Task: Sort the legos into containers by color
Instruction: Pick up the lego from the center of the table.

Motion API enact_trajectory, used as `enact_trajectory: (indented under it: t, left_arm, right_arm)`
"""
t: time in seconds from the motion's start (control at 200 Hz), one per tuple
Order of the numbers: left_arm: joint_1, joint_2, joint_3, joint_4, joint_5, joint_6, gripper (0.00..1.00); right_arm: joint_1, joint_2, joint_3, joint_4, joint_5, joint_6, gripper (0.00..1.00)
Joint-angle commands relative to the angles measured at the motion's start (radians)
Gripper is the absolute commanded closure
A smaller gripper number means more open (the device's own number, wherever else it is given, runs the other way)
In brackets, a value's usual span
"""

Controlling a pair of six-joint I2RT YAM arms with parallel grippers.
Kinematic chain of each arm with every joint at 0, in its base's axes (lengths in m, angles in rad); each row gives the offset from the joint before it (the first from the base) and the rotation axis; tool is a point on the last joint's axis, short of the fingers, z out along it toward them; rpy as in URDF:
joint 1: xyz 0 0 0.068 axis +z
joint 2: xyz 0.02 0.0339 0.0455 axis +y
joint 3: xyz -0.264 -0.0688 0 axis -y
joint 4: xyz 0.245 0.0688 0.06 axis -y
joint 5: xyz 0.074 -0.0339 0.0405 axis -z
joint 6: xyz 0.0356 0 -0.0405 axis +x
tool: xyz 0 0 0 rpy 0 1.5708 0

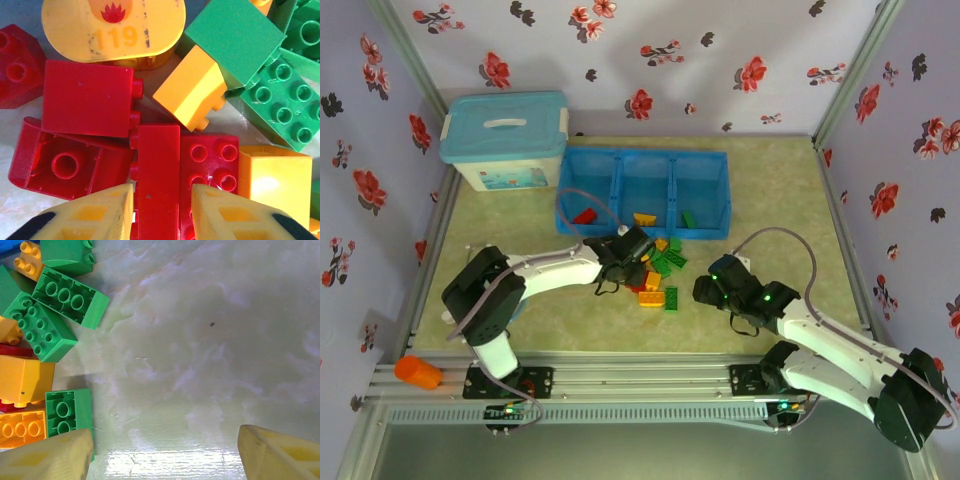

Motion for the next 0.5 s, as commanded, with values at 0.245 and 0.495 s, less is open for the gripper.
enact_trajectory:
  t: [0.245, 0.495]
  left_arm:
    - [-0.012, 0.031, 0.019, -0.038, -0.029, -0.025, 0.63]
    - [-0.018, 0.031, 0.014, -0.046, -0.042, -0.029, 0.72]
  right_arm:
    - [0.008, -0.012, -0.007, 0.010, 0.023, 0.011, 0.24]
    - [0.008, -0.012, -0.004, 0.009, 0.029, 0.009, 0.24]
